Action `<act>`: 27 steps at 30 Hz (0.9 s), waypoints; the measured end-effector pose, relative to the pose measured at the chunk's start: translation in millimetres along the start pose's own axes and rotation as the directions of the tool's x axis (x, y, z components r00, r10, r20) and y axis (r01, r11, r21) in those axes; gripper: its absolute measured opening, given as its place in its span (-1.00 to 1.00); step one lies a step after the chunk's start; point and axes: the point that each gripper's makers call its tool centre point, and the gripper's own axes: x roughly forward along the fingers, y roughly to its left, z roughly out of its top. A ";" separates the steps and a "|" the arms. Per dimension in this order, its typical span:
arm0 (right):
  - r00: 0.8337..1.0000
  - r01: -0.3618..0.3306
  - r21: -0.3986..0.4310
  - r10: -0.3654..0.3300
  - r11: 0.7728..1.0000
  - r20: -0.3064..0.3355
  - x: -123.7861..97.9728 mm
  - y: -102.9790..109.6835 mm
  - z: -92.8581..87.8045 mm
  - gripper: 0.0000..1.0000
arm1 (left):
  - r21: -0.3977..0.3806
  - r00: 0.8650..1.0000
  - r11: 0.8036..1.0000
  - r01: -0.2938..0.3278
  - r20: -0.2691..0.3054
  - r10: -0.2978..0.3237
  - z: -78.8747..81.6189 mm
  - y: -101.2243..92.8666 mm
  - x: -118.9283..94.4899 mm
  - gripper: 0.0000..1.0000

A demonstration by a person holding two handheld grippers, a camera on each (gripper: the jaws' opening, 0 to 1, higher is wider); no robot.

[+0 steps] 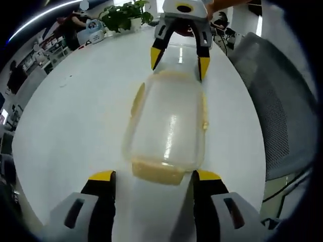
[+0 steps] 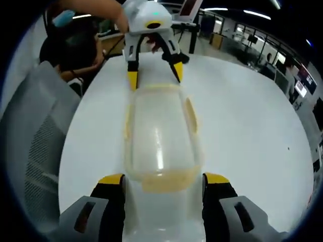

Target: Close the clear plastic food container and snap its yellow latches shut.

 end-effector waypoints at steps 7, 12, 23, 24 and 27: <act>1.000 -0.019 -0.011 0.018 1.000 -0.015 2.7 0.1 -2.1 0.18 | 0.037 0.999 0.999 0.032 -0.016 -0.031 1.7 2.5 1.4 0.22; 0.999 -0.028 0.003 0.028 1.000 -0.032 6.7 -0.5 -3.4 0.16 | 0.091 0.998 0.995 0.051 -0.036 -0.048 4.6 5.4 2.5 0.20; 0.997 -0.049 -0.007 0.048 0.999 -0.066 10.8 2.6 -8.4 0.05 | 0.080 0.993 0.991 0.111 -0.034 -0.109 3.4 1.2 3.2 -0.04; 0.997 -0.048 -0.006 0.048 0.999 -0.065 11.0 2.2 -8.5 0.05 | 0.081 0.993 0.990 0.113 -0.035 -0.111 3.4 0.8 3.4 -0.05; 0.997 -0.049 -0.009 0.049 0.999 -0.068 11.4 2.1 -8.5 0.04 | 0.095 0.993 0.988 0.119 -0.032 -0.117 4.1 0.6 4.0 -0.05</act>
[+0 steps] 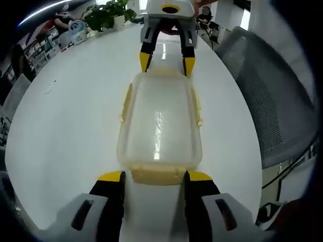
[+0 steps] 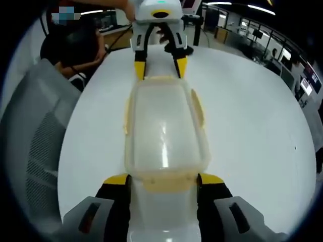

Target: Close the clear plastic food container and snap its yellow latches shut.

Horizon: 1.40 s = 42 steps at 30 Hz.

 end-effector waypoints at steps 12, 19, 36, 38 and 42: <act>1.000 -0.015 -0.026 0.014 1.000 -0.021 -2.7 1.6 -5.0 -0.20 | 0.027 1.000 1.000 0.014 0.005 -0.014 1.5 -5.4 0.2 -0.19; 0.999 -0.019 -0.036 0.017 0.999 -0.045 -2.1 1.8 -4.8 -0.20 | 0.017 0.999 1.000 0.003 -0.045 -0.002 1.9 -7.3 1.4 -0.20; 0.993 -0.048 -0.064 0.041 0.997 -0.112 -3.0 0.4 -5.6 -0.22 | 0.067 0.991 0.997 0.029 -0.133 -0.020 2.3 -9.6 2.9 -0.18; 0.993 -0.049 -0.063 0.042 0.997 -0.112 -3.4 0.5 -5.5 -0.22 | 0.060 0.994 0.998 0.026 -0.108 -0.020 1.9 -9.6 2.3 -0.18; 0.993 -0.044 -0.049 0.038 0.998 -0.115 -3.3 -0.3 -5.6 -0.25 | 0.047 0.994 0.999 0.020 -0.106 -0.015 2.8 -9.9 3.2 -0.20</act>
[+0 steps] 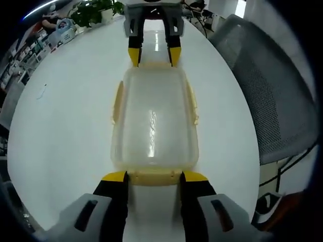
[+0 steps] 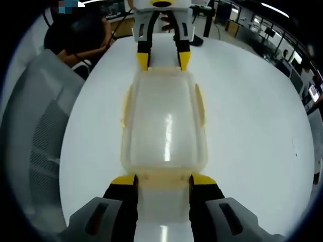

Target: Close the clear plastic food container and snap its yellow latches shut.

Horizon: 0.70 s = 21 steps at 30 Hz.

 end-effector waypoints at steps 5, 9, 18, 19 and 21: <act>1.000 0.008 0.025 -0.008 1.000 -0.004 -0.1 -0.2 -0.3 -0.27 | -0.015 1.000 1.000 -0.006 -0.004 0.006 0.3 0.0 -0.1 -0.23; 1.000 0.012 0.024 -0.012 1.000 -0.007 0.1 0.0 -0.4 -0.27 | -0.019 1.000 1.000 -0.025 -0.007 0.025 0.0 0.2 -1.0 -0.23; 1.000 -0.003 0.017 0.003 1.000 0.014 -11.4 5.4 3.0 -0.25 | -0.025 0.998 0.999 -0.031 -0.048 0.030 3.2 -7.9 -11.4 -0.22; 1.000 -0.001 0.014 0.001 1.000 0.016 -12.2 5.2 3.0 -0.25 | -0.024 0.999 0.999 -0.031 -0.045 0.030 4.4 -7.8 -13.8 -0.22; 1.000 0.007 0.011 -0.008 1.000 0.023 -17.1 3.5 5.1 -0.25 | -0.014 0.998 0.999 -0.046 -0.042 0.045 8.3 -5.5 -19.6 -0.22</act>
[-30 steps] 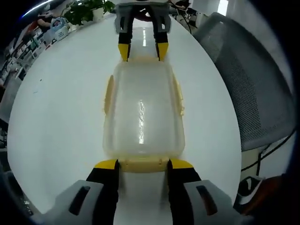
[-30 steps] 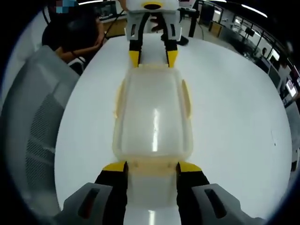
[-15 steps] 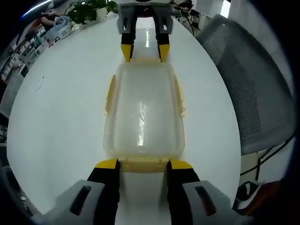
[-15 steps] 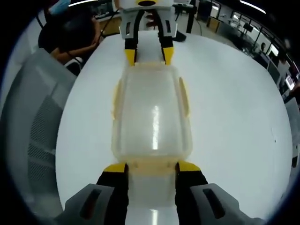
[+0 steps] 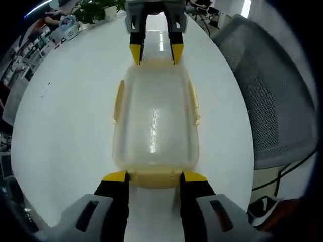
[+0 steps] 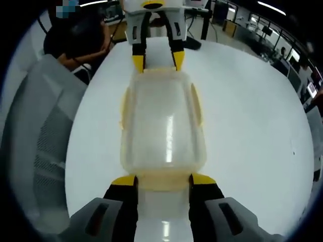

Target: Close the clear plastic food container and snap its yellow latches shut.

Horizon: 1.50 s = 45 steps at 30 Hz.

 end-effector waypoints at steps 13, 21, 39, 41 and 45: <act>1.000 0.018 -0.022 -0.018 1.000 0.024 -20.7 6.8 6.3 -0.25 | 0.006 0.999 0.999 -0.036 -0.016 0.037 9.0 -5.7 -14.1 -0.23; 0.999 0.026 -0.032 -0.026 0.999 0.030 -27.0 9.4 8.4 -0.25 | -0.003 0.999 0.999 -0.049 -0.012 0.049 11.2 -9.2 -18.3 -0.23; 0.998 0.055 -0.041 -0.053 0.998 0.034 -48.5 9.2 2.1 -0.26 | 0.002 0.998 0.998 -0.061 -0.011 0.061 31.0 -9.3 -29.8 -0.23; 0.998 0.055 -0.041 -0.054 0.998 0.036 -50.8 9.6 1.2 -0.26 | 0.003 0.998 0.998 -0.062 -0.010 0.062 32.6 -9.6 -30.6 -0.23; 0.997 0.062 -0.045 -0.060 0.997 0.038 -57.9 11.0 -1.7 -0.26 | 0.005 0.998 0.998 -0.067 -0.006 0.067 40.1 -11.3 -34.0 -0.23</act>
